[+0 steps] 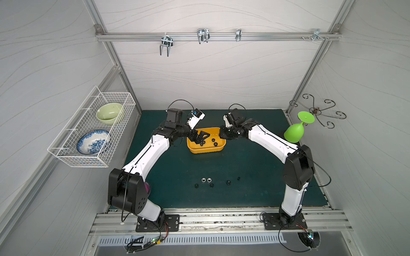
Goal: Put the nuts on the desktop into the storage box
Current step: Place the nut in the storage box.
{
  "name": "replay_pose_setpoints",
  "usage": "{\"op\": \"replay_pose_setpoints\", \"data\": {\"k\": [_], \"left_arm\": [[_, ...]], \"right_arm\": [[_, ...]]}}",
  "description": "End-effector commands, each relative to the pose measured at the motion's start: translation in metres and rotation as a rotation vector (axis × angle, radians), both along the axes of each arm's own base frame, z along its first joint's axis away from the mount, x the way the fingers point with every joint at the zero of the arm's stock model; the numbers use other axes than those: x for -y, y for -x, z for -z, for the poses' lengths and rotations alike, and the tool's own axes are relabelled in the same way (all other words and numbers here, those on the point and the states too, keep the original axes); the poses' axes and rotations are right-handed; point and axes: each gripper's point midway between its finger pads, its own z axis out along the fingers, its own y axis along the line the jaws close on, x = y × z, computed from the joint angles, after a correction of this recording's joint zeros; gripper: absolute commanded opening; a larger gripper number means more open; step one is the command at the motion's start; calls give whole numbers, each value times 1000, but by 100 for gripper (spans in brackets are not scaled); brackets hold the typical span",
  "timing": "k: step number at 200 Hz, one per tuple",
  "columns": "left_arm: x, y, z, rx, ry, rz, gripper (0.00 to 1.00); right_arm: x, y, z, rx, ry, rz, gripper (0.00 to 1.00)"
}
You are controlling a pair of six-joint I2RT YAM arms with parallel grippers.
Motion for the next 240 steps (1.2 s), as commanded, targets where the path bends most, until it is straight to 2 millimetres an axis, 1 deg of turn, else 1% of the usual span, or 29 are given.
{"op": "replay_pose_setpoints", "data": {"k": [1, 21, 52, 81, 100, 125, 193, 221, 240], "left_arm": [[3, -5, -6, 33, 27, 17, 98], [3, -8, 1, 28, 24, 18, 98], [0, -13, 18, 12, -2, 18, 99], [-6, -22, 40, -18, -57, -10, 98], [-8, -23, 56, -53, -96, 1, 98], [-8, -24, 69, -84, -116, 0, 99], [-11, -32, 95, -149, -157, -12, 98], [-11, -35, 99, -154, -159, -18, 98], [-10, -36, 103, -163, -159, -22, 98]], "right_arm": [[-12, -12, 2, 29, -10, -15, 0], [-17, -17, 15, 7, 0, -18, 0], [-25, -22, 33, -33, 1, -12, 0], [-29, -27, 51, -59, 21, -3, 0], [-30, -29, 63, -80, 34, -5, 0], [-34, -27, 76, -123, 31, 1, 0], [-41, -28, 99, -175, 32, -5, 0], [-45, -29, 108, -195, 35, -4, 2], [-44, -31, 114, -199, 53, 1, 2]]}}
